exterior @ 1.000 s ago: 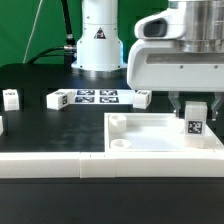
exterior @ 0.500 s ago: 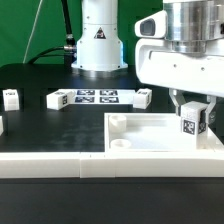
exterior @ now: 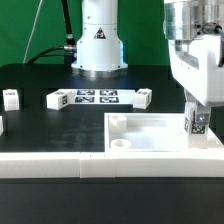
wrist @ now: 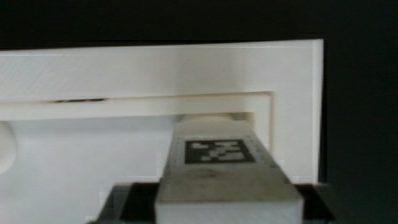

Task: Assemble one leg

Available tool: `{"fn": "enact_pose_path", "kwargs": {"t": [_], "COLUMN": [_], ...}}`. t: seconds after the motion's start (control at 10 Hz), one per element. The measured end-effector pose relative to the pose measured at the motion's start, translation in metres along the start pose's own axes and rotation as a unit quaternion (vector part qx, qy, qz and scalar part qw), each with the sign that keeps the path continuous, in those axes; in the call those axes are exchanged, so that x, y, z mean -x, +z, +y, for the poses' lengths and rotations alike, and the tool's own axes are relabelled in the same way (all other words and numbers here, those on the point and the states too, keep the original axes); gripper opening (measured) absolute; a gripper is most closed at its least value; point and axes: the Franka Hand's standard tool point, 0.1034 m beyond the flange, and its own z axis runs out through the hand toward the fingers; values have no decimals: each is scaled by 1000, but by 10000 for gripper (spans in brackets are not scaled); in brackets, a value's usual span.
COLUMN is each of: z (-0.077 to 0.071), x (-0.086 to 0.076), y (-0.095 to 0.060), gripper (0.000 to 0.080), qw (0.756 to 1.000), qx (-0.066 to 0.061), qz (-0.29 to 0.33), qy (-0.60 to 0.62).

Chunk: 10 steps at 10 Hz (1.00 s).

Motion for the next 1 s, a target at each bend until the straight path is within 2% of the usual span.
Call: {"fn": "enact_pose_path", "kwargs": {"t": [0.2, 0.3, 0.4, 0.5, 0.6, 0.7, 0.9, 1.0], "z": [0, 0, 0, -1, -1, 0, -2, -4], "x": [1, 1, 1, -1, -1, 4, 6, 5], "y": [0, 0, 1, -1, -1, -1, 1, 1], "gripper": [290, 290, 497, 604, 604, 640, 648, 648], "qw": [999, 999, 1000, 999, 997, 990, 952, 934], "qx": [1, 1, 1, 1, 6, 11, 29, 31], "qz": [-7, -7, -7, -8, -8, -8, -3, -3], "qy": [54, 36, 13, -32, -81, -139, -303, -355]}}
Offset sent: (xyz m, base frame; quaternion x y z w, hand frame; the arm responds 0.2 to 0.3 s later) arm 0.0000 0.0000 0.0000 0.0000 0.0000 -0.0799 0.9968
